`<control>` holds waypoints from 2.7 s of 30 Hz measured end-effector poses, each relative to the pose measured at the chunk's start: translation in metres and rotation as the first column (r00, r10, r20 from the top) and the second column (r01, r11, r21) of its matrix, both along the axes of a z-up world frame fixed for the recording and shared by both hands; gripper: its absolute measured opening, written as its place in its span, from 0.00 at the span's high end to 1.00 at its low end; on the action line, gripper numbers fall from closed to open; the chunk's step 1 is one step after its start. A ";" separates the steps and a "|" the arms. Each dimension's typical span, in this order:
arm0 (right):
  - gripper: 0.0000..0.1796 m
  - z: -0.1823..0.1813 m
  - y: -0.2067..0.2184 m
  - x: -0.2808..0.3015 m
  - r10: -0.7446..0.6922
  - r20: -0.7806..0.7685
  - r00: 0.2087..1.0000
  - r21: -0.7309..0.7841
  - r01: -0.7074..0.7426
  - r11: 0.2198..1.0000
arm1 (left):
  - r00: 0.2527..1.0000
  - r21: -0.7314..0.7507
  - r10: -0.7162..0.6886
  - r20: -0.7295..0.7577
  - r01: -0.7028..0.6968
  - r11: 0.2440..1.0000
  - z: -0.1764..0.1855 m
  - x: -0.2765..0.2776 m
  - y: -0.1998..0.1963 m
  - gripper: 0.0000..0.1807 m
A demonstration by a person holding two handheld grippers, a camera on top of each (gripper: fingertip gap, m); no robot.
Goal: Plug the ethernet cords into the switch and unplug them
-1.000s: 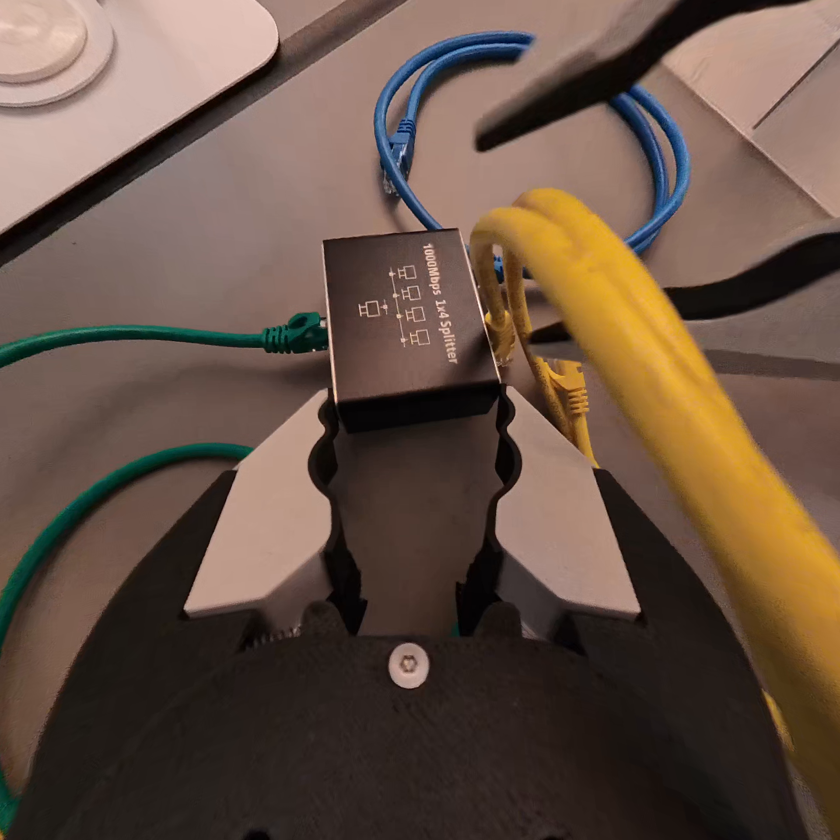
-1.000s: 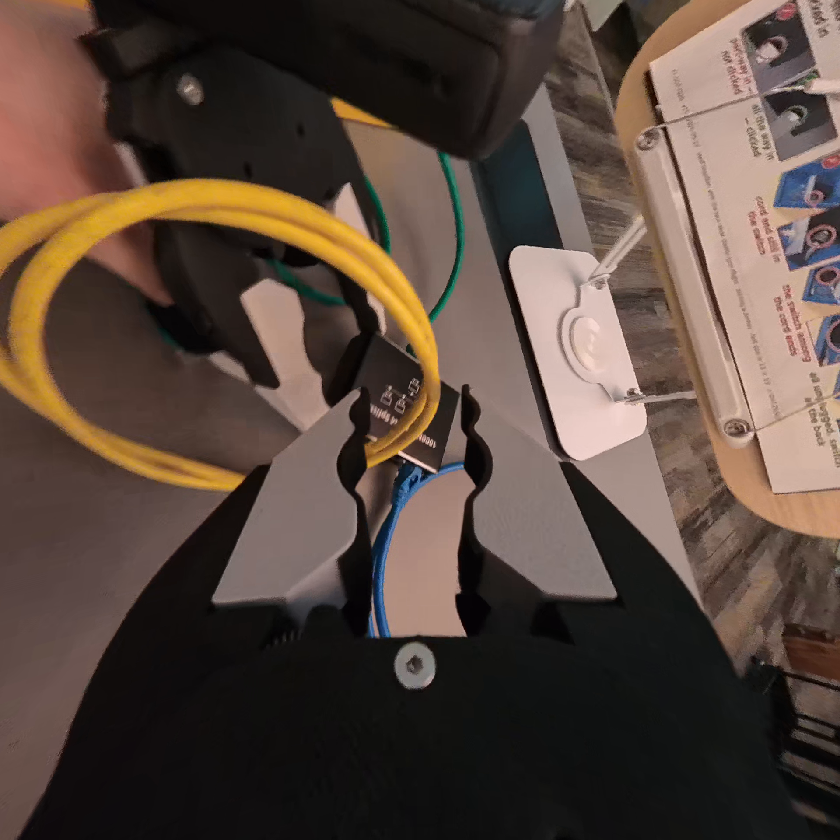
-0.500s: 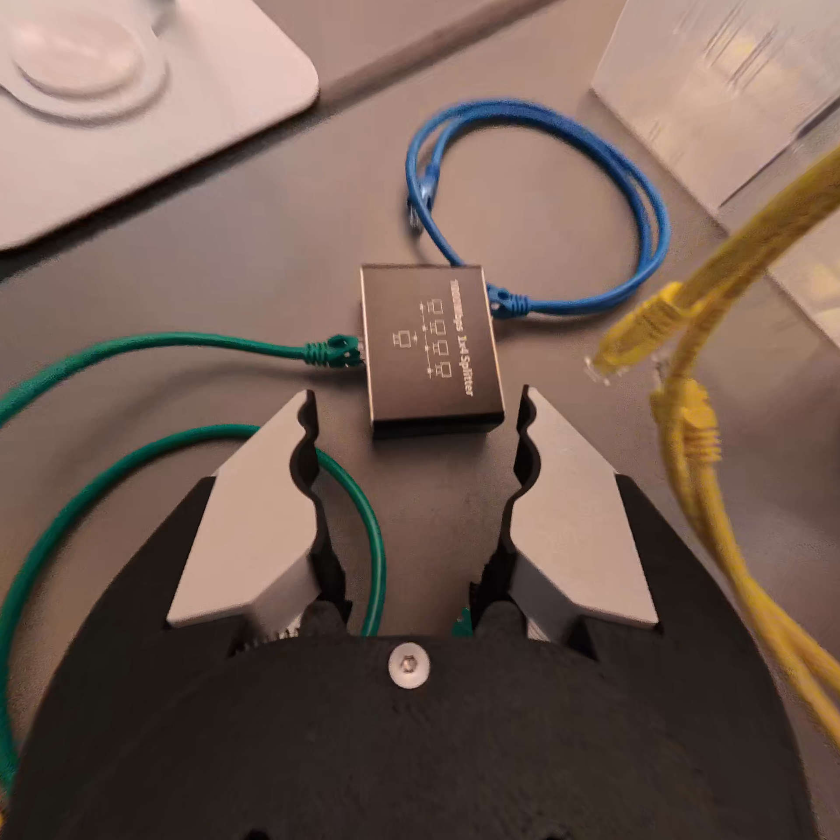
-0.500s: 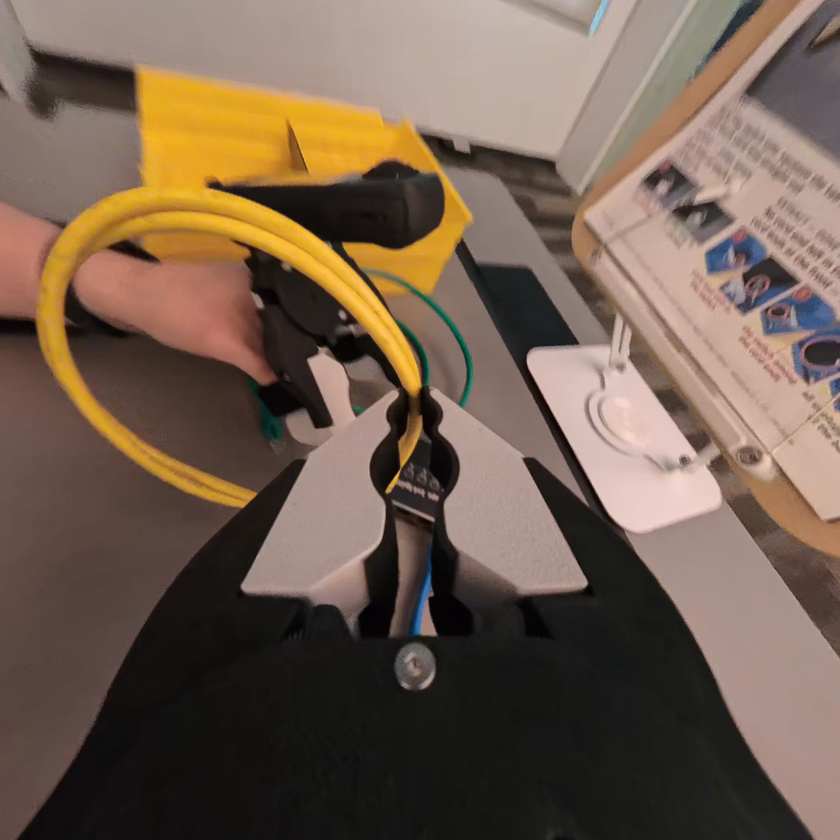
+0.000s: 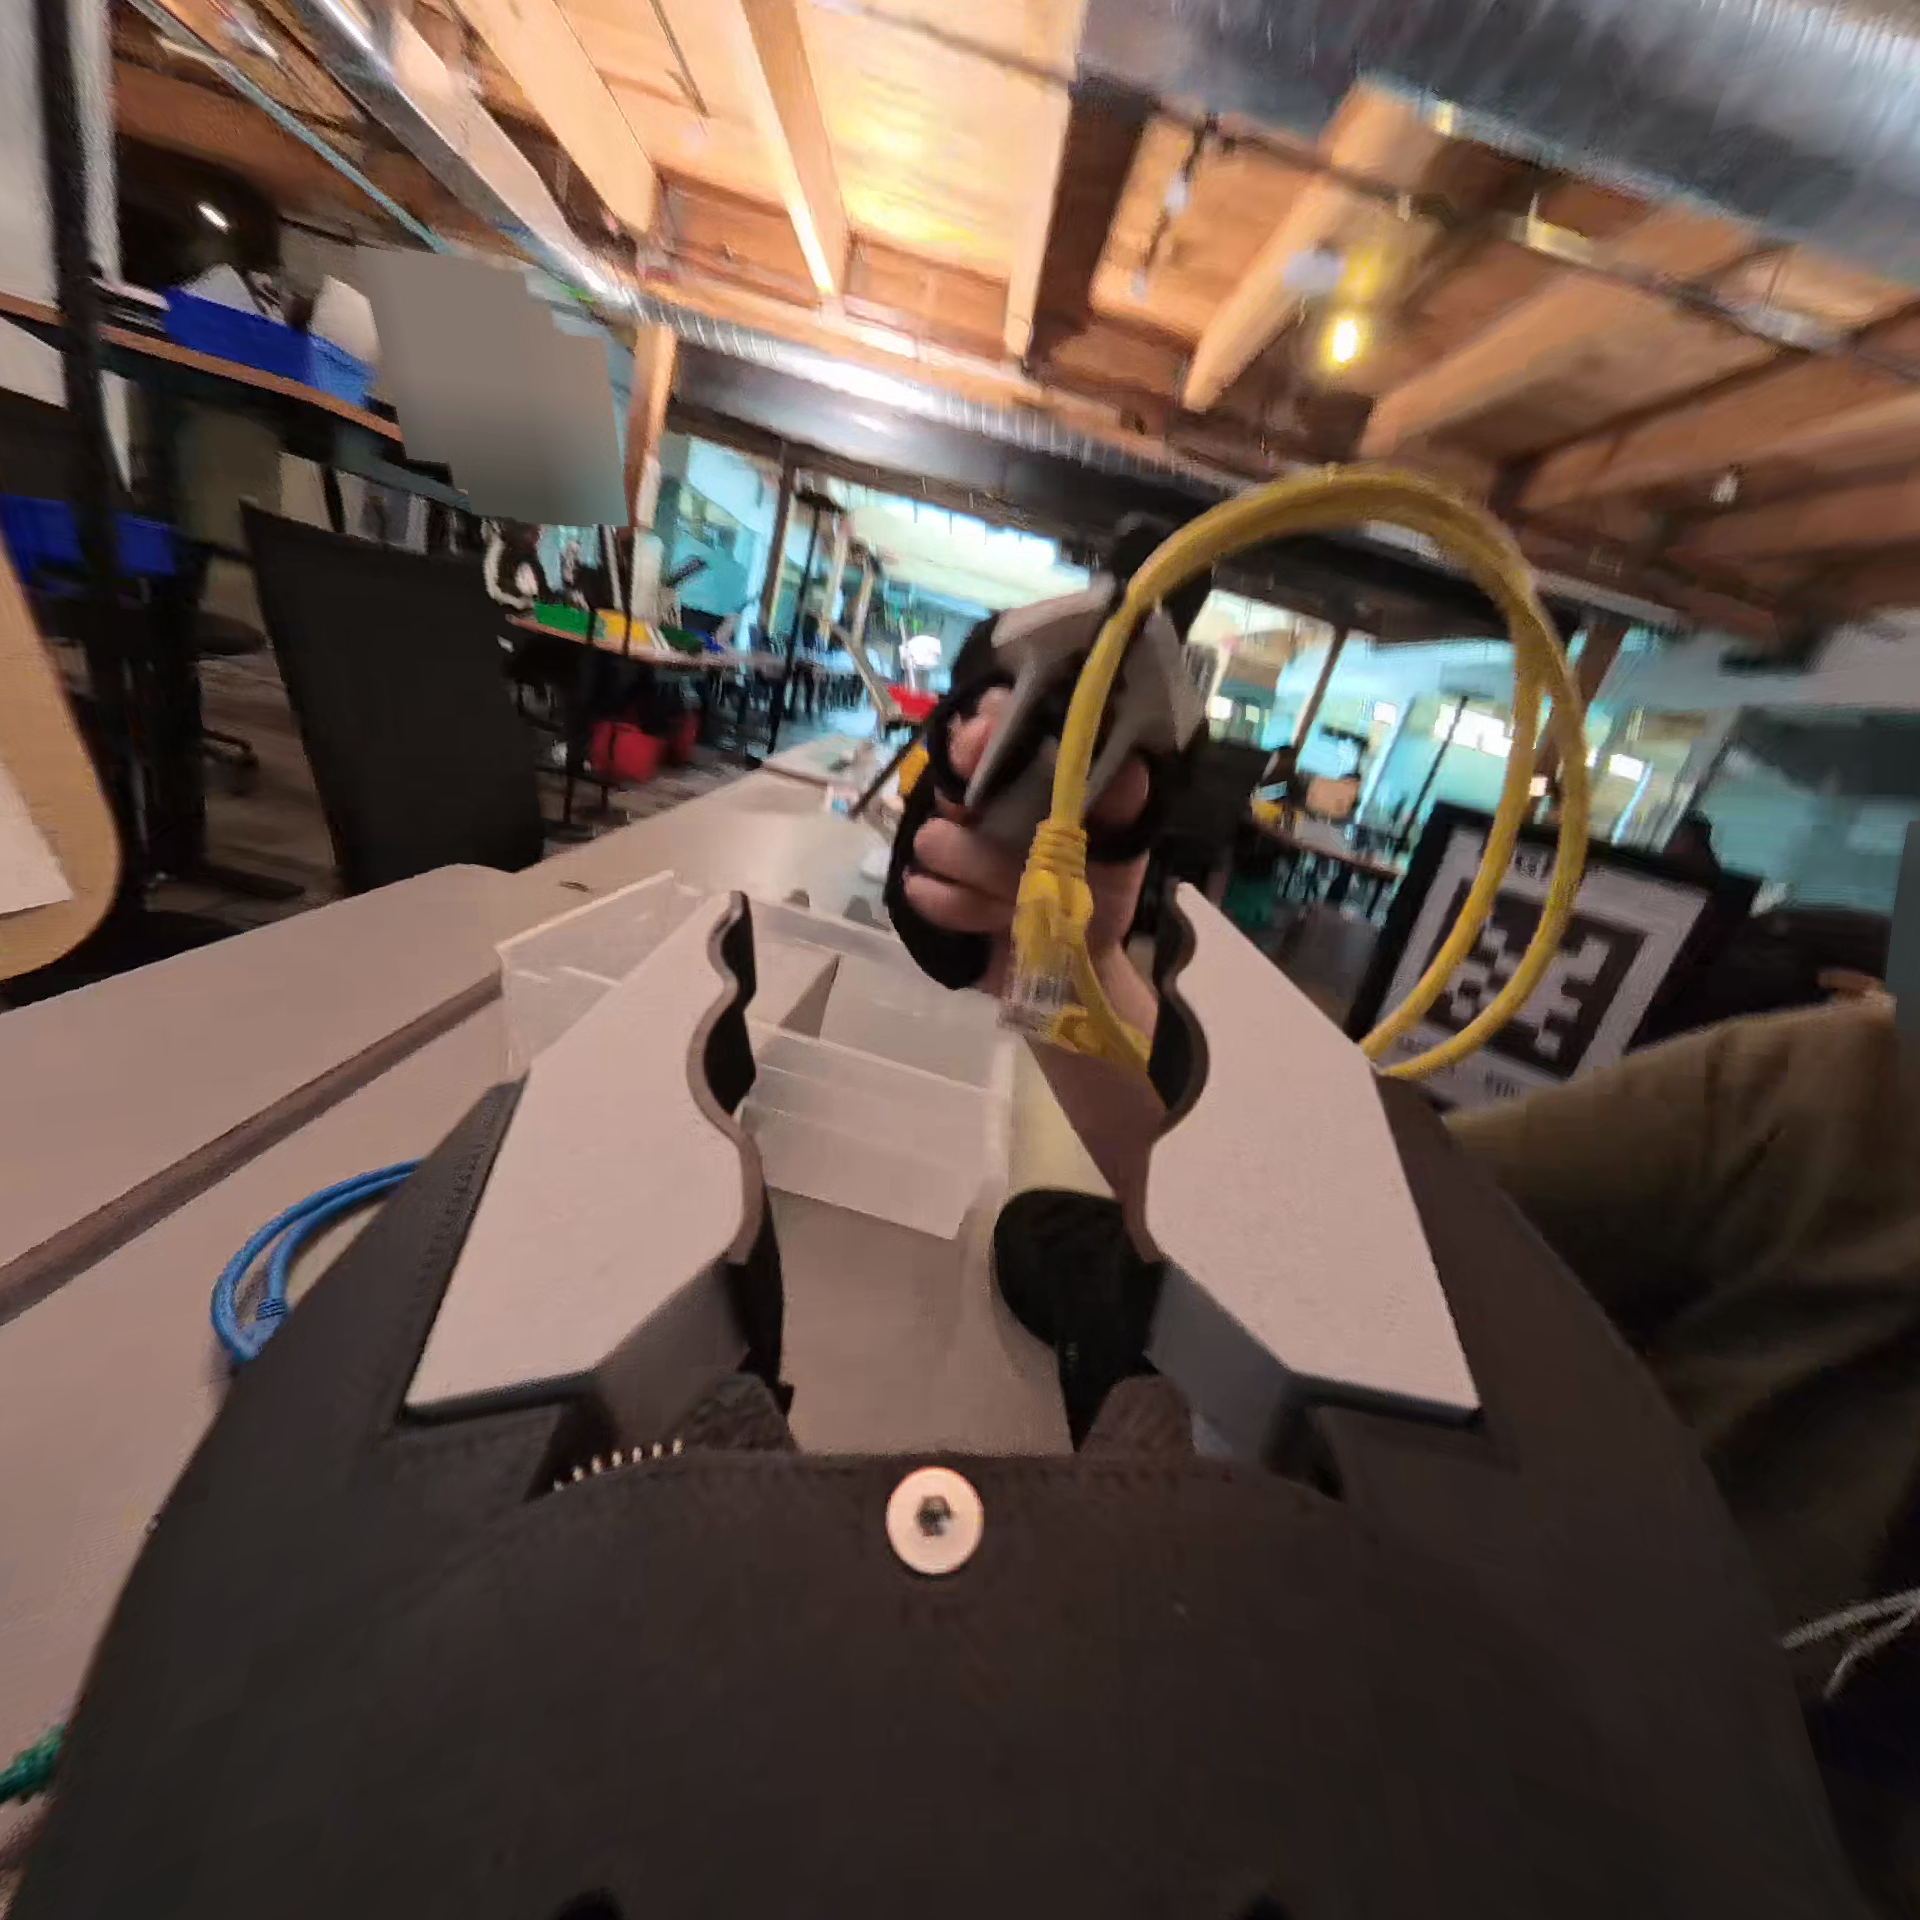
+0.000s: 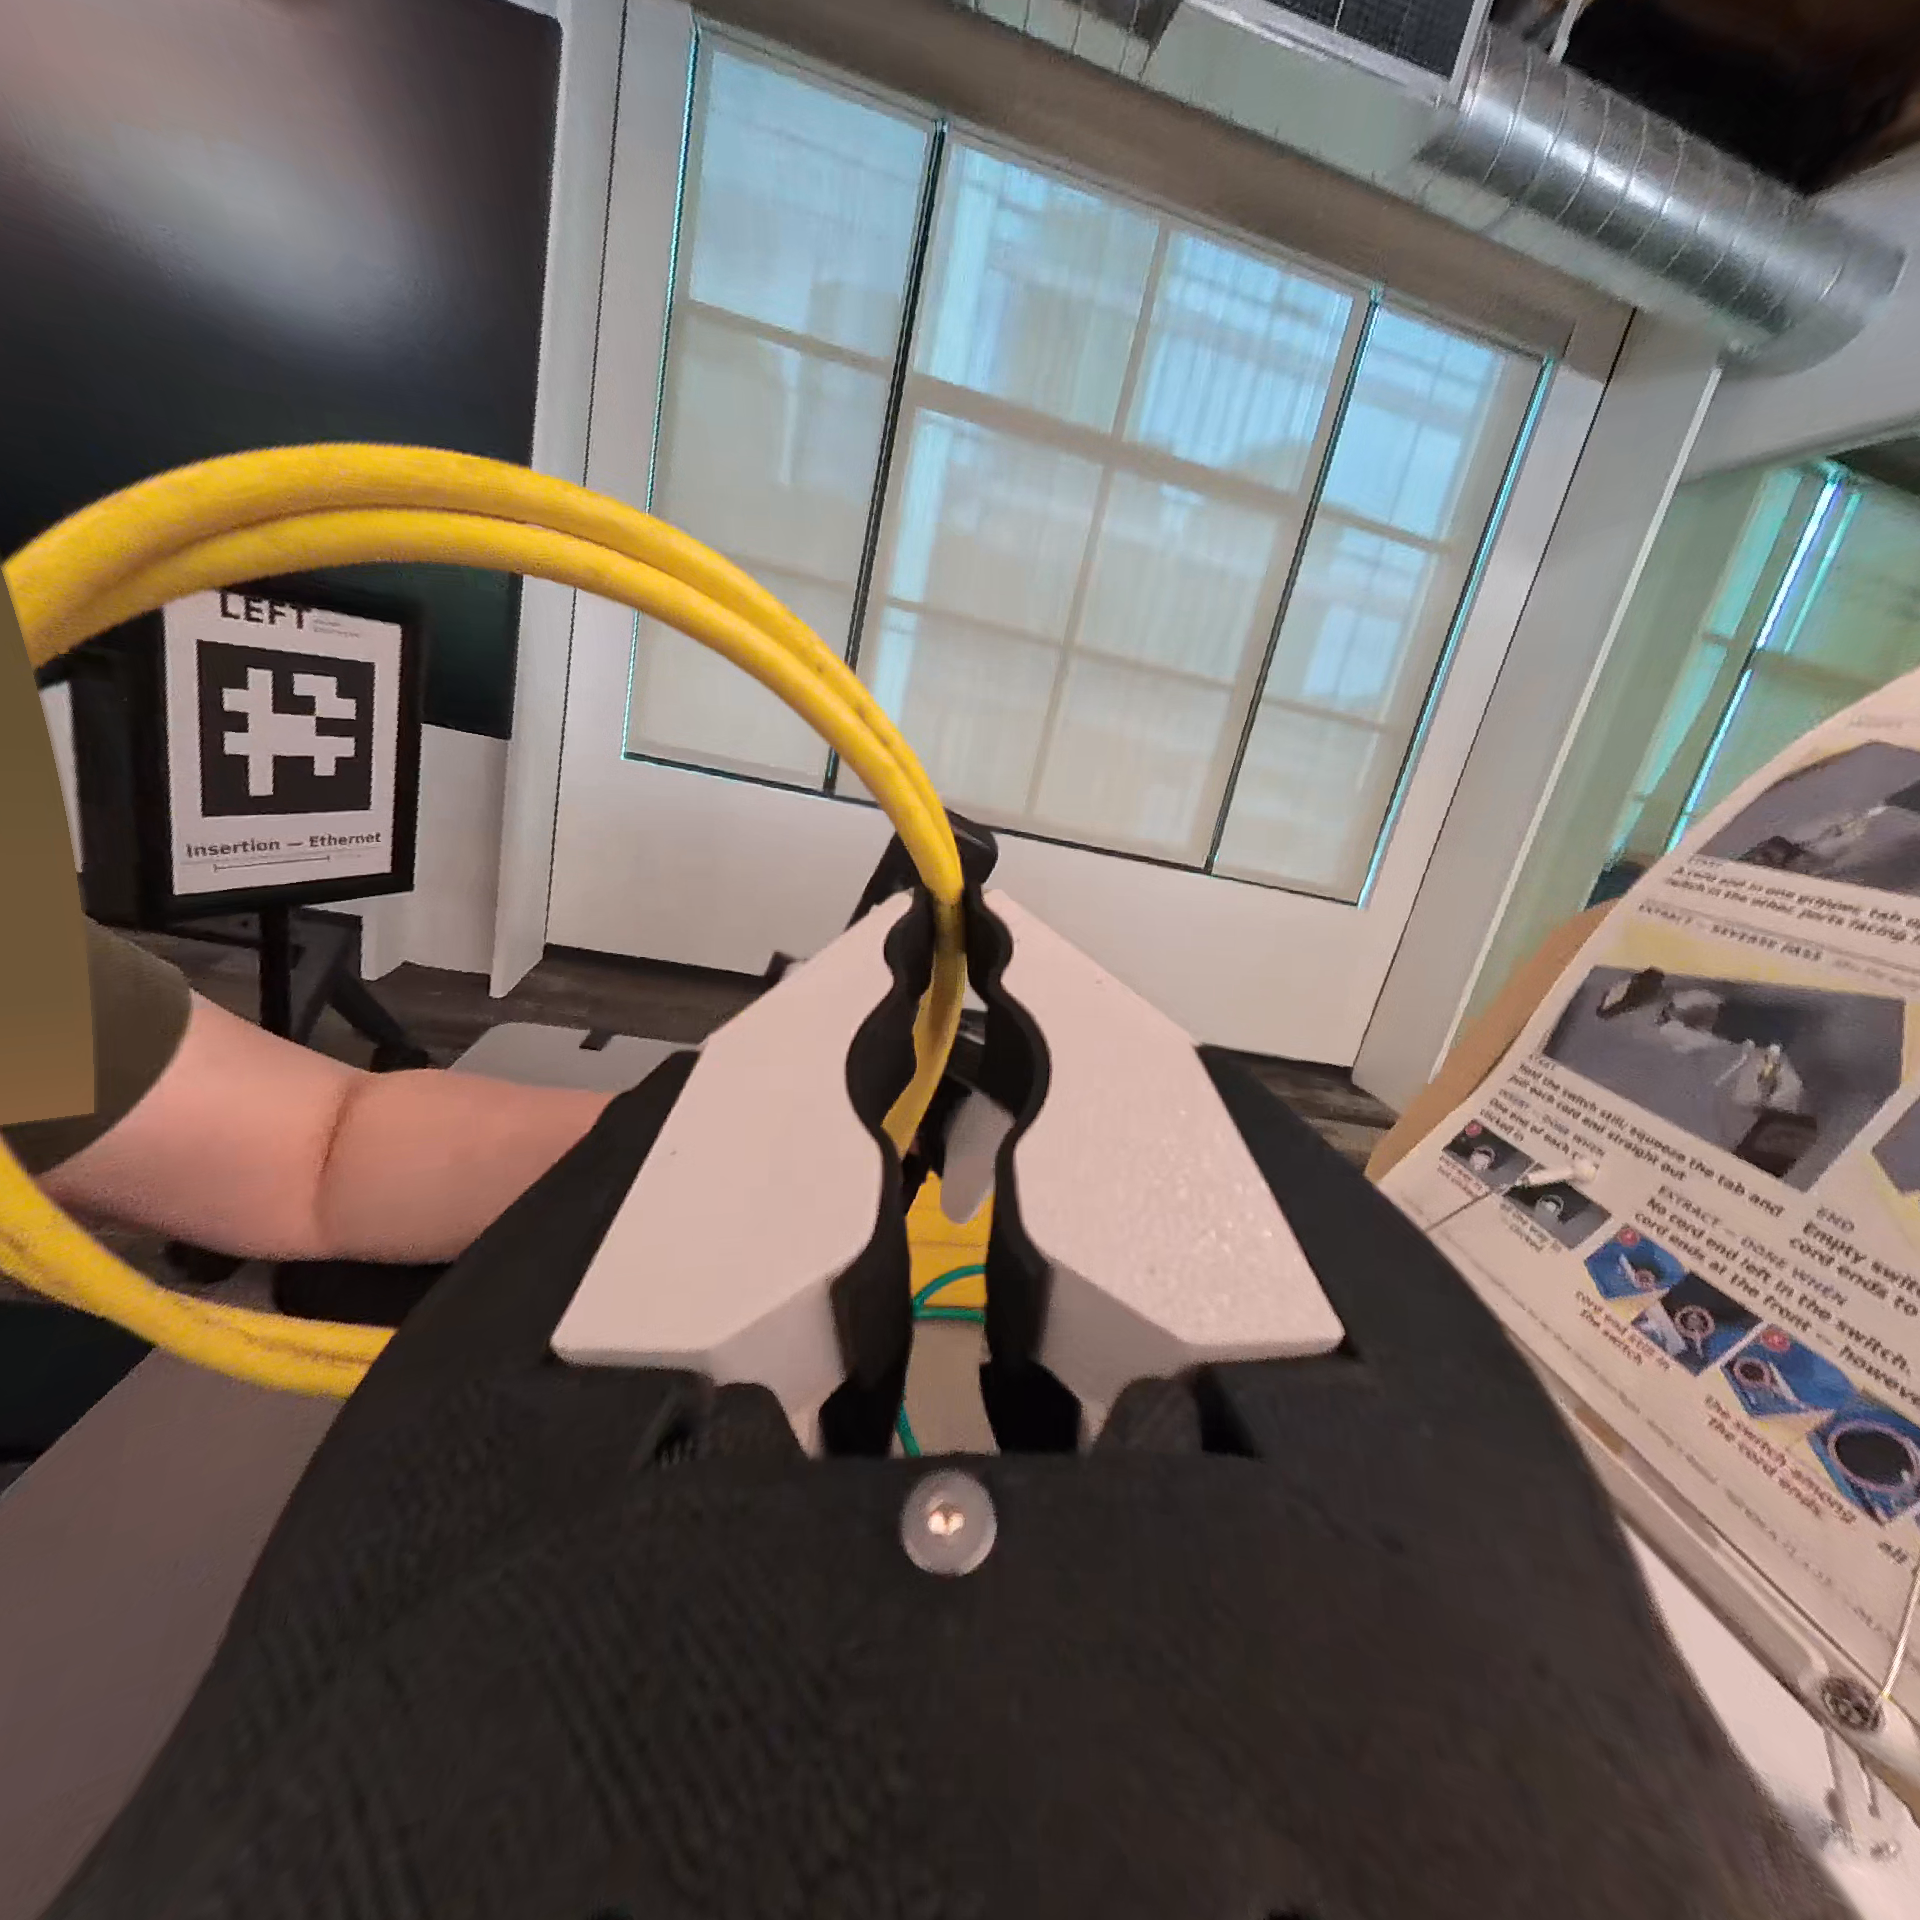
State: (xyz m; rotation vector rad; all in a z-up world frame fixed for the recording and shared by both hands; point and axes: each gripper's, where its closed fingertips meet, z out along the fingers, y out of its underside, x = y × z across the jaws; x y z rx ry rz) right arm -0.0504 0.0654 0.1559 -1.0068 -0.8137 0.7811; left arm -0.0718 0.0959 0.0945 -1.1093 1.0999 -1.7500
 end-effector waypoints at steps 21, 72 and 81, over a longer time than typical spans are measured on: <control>0.87 -0.029 -0.012 0.034 -0.142 0.367 0.919 0.038 0.138 0.990 | 0.985 0.393 0.160 -0.065 -0.122 0.911 0.020 -0.016 -0.029 0.94; 0.97 -0.057 -0.006 -0.045 0.098 0.286 0.953 0.005 -0.104 0.995 | 0.938 0.548 0.205 -0.278 -0.021 0.836 0.001 -0.032 -0.039 0.94; 0.97 -0.057 -0.004 -0.045 0.161 0.247 0.956 -0.090 -0.143 0.986 | 0.933 0.556 0.218 -0.286 -0.024 0.831 -0.002 -0.031 -0.036 0.94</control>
